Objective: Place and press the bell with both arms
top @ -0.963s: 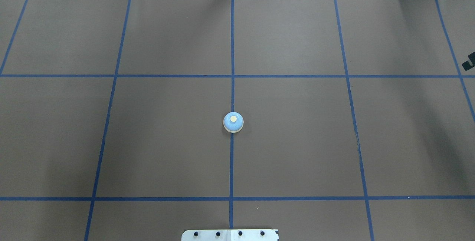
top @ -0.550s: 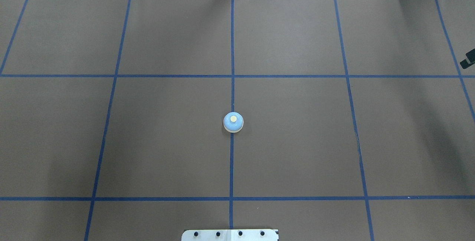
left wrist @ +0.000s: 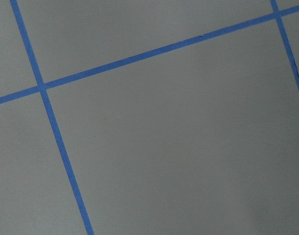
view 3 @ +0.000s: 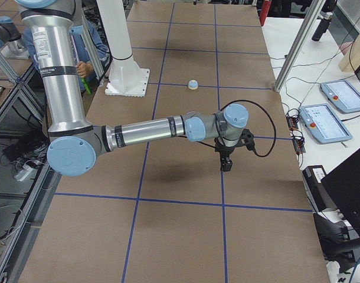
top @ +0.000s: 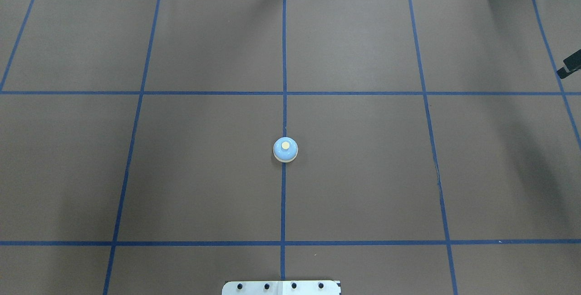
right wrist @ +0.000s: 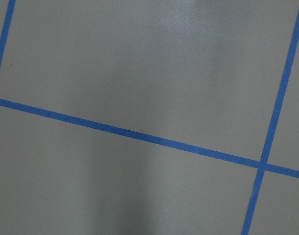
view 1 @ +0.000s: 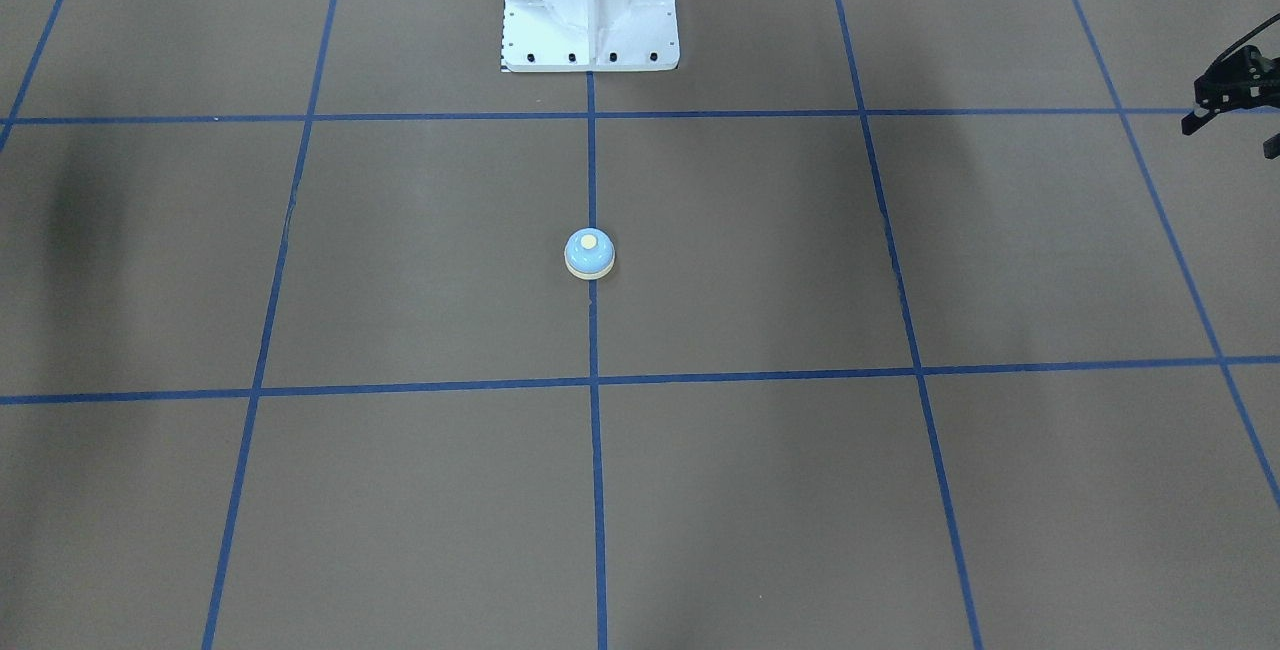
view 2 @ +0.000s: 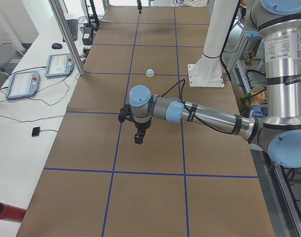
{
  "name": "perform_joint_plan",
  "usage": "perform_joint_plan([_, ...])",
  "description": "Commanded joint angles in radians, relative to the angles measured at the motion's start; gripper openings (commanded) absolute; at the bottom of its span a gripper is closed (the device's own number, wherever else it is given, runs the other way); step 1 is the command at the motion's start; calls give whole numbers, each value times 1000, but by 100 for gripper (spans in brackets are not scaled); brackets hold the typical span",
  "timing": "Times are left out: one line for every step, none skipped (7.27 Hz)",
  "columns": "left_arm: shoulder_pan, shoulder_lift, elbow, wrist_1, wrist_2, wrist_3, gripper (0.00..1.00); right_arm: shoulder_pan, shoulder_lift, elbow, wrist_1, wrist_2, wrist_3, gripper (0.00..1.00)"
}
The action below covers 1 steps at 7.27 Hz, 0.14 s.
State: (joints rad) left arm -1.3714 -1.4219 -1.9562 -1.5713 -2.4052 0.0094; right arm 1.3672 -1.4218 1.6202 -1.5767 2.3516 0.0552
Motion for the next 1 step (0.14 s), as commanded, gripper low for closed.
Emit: perform_joint_plan([0,0,-1,-1,0,-2,100,4,-23,13,1,3,0,100])
